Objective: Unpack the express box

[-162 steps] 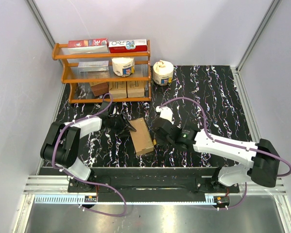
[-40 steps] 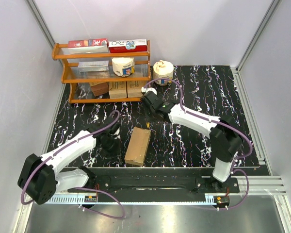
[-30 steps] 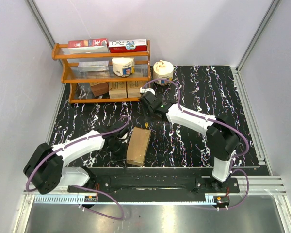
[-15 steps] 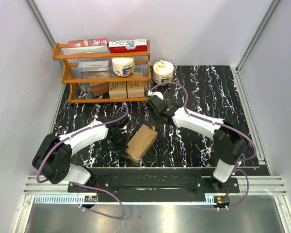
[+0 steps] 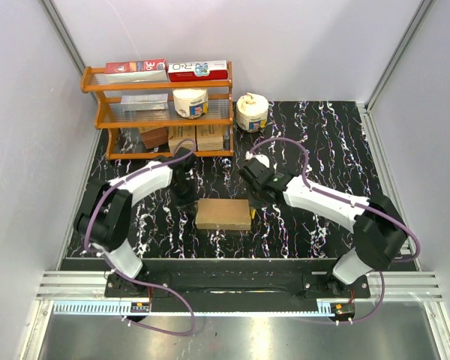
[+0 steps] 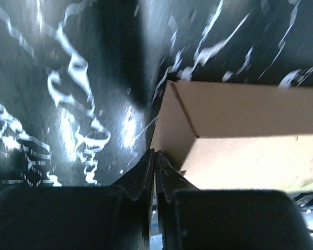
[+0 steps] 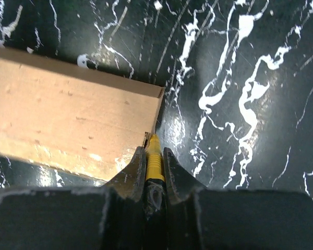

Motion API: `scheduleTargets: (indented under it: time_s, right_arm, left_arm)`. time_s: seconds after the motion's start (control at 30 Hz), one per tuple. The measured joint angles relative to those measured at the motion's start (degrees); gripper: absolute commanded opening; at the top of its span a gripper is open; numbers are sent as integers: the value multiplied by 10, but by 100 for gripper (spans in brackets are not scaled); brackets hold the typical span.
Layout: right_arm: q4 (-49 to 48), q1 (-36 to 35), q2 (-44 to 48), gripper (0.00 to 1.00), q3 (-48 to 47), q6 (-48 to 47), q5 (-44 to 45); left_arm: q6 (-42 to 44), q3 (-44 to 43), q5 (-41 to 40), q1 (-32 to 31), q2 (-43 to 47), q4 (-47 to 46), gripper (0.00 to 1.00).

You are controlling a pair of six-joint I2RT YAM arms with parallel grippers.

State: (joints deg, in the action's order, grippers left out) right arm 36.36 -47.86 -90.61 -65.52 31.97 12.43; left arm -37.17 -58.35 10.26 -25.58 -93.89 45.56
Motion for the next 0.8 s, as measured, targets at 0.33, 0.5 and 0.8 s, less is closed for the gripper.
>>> scheduleTargets:
  time_s: [0.33, 0.5, 0.8]
  right_arm:
    - [36, -57, 21, 0, 21, 20, -15]
    - [35, -79, 21, 0, 15, 24, -14]
    - [123, -105, 50, 0, -70, -8, -65]
  left_arm:
    - [33, -154, -12, 5, -123, -77, 20]
    - [48, -170, -4, 13, -134, -98, 47]
    - [75, -137, 8, 73, -68, -89, 71]
